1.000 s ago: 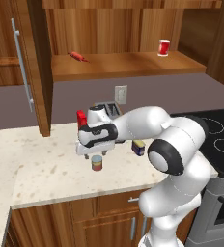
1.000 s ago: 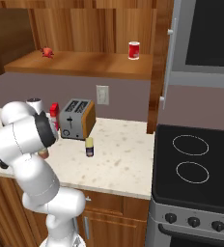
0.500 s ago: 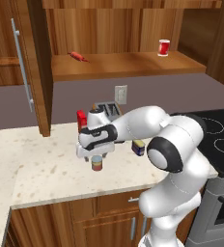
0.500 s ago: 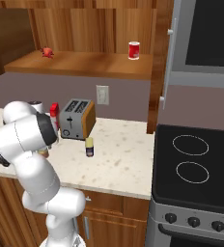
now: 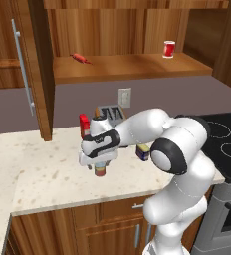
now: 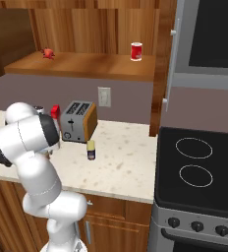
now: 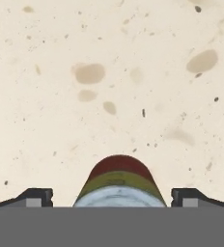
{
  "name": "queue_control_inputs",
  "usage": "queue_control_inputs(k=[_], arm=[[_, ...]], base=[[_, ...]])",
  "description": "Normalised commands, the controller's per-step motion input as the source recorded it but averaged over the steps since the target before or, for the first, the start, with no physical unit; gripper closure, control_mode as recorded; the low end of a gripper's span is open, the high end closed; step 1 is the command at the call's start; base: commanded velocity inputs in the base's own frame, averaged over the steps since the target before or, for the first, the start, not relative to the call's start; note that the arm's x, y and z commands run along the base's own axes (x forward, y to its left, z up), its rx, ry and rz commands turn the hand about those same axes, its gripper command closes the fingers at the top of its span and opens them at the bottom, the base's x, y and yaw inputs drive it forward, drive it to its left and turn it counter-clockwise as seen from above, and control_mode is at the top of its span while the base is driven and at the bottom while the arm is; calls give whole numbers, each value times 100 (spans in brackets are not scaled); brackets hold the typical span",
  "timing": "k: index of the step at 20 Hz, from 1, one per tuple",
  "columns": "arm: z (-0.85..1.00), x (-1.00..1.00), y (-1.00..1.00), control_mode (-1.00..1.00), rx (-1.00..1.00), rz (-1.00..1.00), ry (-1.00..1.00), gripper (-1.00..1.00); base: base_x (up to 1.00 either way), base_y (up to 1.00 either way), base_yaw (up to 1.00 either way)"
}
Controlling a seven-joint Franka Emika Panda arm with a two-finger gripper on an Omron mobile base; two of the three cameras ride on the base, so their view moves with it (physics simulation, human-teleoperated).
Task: Pick the cans from the counter and place them in their designated side in the cabinet.
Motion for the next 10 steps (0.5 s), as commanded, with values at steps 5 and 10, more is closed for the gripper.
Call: queue_control_inputs(k=[5,10], arm=[[-10,0,5,-100,-1,0,1,100],[4,-16,0,-100,-1,0,-1,100]], base=[[0,0,0],[0,0,0]])
